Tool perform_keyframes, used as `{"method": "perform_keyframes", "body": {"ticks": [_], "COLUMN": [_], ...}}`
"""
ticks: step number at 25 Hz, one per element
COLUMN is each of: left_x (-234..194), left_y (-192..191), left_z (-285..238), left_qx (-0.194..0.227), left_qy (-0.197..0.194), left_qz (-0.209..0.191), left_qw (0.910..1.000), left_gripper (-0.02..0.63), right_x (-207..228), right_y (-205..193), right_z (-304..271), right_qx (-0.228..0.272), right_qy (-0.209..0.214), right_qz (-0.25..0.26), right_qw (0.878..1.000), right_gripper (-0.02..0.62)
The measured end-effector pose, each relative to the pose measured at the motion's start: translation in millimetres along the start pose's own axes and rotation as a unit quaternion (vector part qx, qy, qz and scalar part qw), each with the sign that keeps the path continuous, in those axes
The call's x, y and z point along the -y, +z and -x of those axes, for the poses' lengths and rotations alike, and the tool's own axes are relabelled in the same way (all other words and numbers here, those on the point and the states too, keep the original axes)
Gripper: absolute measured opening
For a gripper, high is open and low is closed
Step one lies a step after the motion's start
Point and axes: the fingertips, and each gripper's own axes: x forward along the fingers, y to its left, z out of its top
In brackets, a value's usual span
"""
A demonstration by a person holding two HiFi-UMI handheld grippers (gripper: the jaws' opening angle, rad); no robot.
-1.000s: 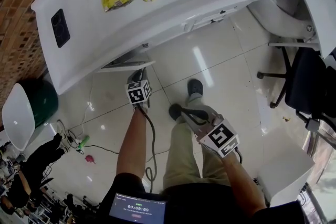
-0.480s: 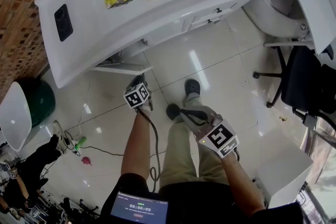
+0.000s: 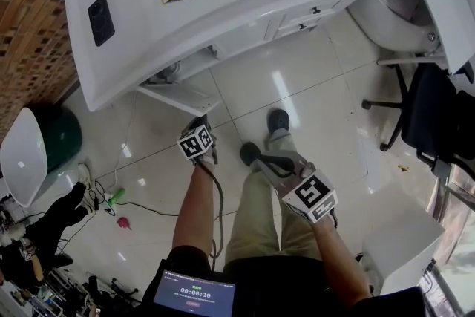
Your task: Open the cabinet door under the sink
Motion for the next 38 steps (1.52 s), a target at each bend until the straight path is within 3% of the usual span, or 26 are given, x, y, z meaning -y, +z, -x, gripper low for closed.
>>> {"method": "perform_keyframes", "body": {"ticks": [18, 38], "left_x": [-73, -132], "left_y": [-43, -57], "left_z": [47, 75], "left_qx": [-0.002, -0.006], "left_qy": [0.036, 0.077], "left_qz": [0.03, 0.049], "left_qw": [0.9989, 0.9958], "left_gripper": [0.071, 0.047], "right_x": [-31, -39], "right_y": [-19, -31], "right_z": [-14, -11], "right_qx": [-0.015, -0.022], "right_qy": [0.02, 0.024], "right_qz": [-0.002, -0.002], "right_qw": [1.0, 0.999], "right_gripper": [-0.008, -0.008]}}
